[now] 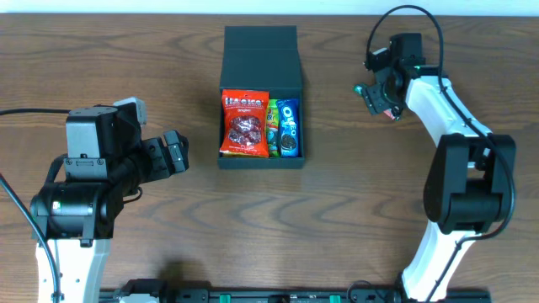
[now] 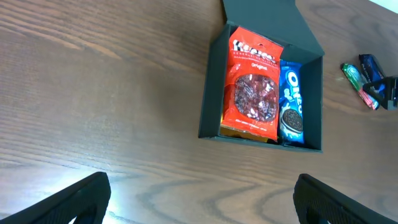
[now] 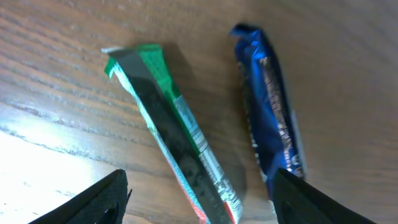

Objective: Pack container
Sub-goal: 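Grasp the green candy stick with the right gripper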

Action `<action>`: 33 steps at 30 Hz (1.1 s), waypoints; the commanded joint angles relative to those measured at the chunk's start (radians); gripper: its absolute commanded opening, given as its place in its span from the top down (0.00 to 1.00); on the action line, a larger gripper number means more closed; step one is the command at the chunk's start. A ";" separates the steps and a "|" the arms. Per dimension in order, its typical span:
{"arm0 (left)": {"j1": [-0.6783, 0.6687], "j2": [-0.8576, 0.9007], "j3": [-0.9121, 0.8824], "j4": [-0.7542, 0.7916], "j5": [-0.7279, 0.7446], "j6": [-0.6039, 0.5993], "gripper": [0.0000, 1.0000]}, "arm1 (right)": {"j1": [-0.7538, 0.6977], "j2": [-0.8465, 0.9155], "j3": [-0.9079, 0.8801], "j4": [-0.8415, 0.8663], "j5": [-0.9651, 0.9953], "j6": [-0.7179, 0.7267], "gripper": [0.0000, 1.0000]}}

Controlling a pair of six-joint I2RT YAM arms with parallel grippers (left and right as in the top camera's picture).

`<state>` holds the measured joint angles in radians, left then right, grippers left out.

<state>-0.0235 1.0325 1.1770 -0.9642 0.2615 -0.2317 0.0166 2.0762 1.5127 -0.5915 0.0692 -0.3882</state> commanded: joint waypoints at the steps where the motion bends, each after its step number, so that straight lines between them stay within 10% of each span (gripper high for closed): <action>1: -0.003 0.002 0.023 0.000 -0.010 -0.001 0.05 | -0.005 0.018 -0.011 0.005 -0.037 -0.005 0.27; 17: -0.003 0.002 0.023 0.000 -0.010 -0.008 0.05 | -0.036 0.102 -0.011 0.024 -0.105 0.082 0.30; 25: -0.003 0.002 0.023 0.000 -0.010 -0.007 0.05 | -0.017 0.101 -0.011 0.004 -0.104 0.196 0.73; 33: -0.003 0.002 0.023 -0.009 -0.010 -0.007 0.05 | 0.038 0.073 0.036 -0.076 -0.199 0.419 0.85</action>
<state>-0.0235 1.0325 1.1770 -0.9684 0.2615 -0.2352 0.0212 2.1532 1.5158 -0.6319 -0.0406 -0.0834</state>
